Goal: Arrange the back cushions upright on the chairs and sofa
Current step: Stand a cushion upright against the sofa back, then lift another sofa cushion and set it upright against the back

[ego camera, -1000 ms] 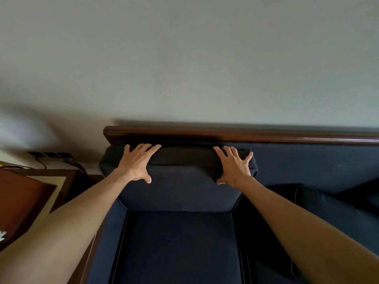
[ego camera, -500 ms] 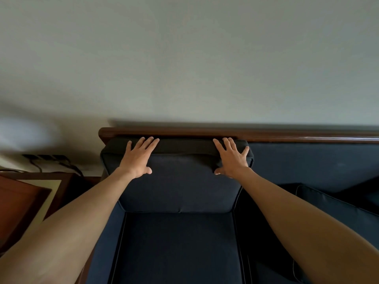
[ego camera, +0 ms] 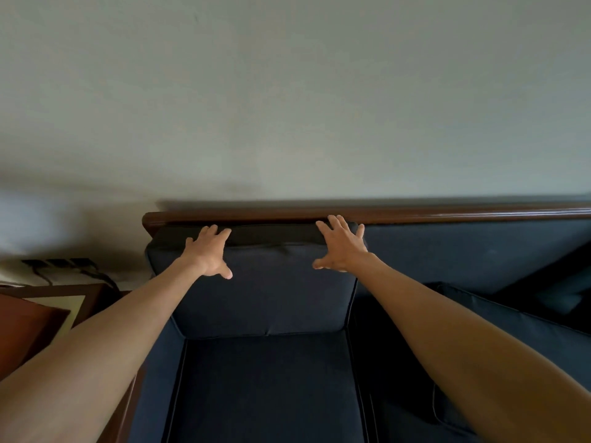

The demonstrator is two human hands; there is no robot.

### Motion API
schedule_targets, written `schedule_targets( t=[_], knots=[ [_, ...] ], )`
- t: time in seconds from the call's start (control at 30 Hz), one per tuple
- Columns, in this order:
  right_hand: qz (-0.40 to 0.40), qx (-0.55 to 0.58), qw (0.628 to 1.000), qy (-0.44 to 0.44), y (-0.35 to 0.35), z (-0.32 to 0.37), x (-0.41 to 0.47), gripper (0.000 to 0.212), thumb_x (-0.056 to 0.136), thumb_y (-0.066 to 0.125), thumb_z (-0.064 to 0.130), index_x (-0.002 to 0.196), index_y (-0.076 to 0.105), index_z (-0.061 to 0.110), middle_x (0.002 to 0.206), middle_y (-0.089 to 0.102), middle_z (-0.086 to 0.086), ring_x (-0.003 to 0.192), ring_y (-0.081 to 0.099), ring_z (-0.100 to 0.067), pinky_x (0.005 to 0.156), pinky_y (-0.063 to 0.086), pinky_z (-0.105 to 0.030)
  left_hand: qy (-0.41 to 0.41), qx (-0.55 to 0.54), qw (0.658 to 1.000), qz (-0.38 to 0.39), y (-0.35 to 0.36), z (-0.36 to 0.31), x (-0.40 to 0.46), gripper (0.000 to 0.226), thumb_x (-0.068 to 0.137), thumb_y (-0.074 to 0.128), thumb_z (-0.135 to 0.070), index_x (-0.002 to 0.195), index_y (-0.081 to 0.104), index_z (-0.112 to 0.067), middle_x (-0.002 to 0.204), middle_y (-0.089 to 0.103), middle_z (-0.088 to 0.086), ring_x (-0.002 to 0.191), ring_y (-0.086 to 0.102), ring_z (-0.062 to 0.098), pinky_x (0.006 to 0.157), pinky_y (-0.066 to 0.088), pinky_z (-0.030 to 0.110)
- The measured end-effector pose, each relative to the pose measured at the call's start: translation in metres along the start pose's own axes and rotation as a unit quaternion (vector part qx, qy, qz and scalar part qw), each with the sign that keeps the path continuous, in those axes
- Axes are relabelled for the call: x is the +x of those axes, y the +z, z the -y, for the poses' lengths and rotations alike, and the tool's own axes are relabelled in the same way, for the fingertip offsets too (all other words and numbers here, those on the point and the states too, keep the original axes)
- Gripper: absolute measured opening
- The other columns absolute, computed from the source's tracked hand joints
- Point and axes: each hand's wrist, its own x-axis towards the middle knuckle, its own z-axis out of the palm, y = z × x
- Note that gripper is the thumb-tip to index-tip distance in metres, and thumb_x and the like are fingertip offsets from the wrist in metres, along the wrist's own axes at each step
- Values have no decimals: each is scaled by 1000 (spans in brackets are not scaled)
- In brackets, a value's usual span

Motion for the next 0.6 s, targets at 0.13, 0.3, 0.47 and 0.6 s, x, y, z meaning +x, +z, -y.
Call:
schedule_targets(
  t=[0.13,0.3,0.47,0.6],
  knots=[
    [-42,52,998,-8,-46,-6,-29,65,82,70,38,139,47,19,147,40,-7,137,36,-28,109,27,-58,30,-86,995,-35,-41,-38,-22,88,76,80,-35,148,35,-15,150,40,11,139,37,29,111,35,50],
    [-104,118,987,13,-119,-41,-92,36,82,65,29,118,66,22,119,66,-2,109,62,-27,91,48,-38,98,-152,981,-72,-104,-119,-65,57,77,80,-35,126,60,-14,120,66,6,113,59,26,94,46,36],
    [-152,158,975,31,-167,-104,-182,27,83,66,28,109,69,23,111,71,1,103,65,-22,90,54,-39,164,-202,957,-125,-136,-240,-125,27,73,79,-33,95,70,-21,101,71,-1,98,64,20,87,50,33],
    [-165,170,970,53,-171,-175,-253,22,82,65,27,103,71,24,104,72,5,98,67,-18,85,55,-38,226,-232,938,-125,-124,-348,-163,19,71,82,-32,81,69,-22,79,69,-9,81,67,14,81,54,33]
  ],
)
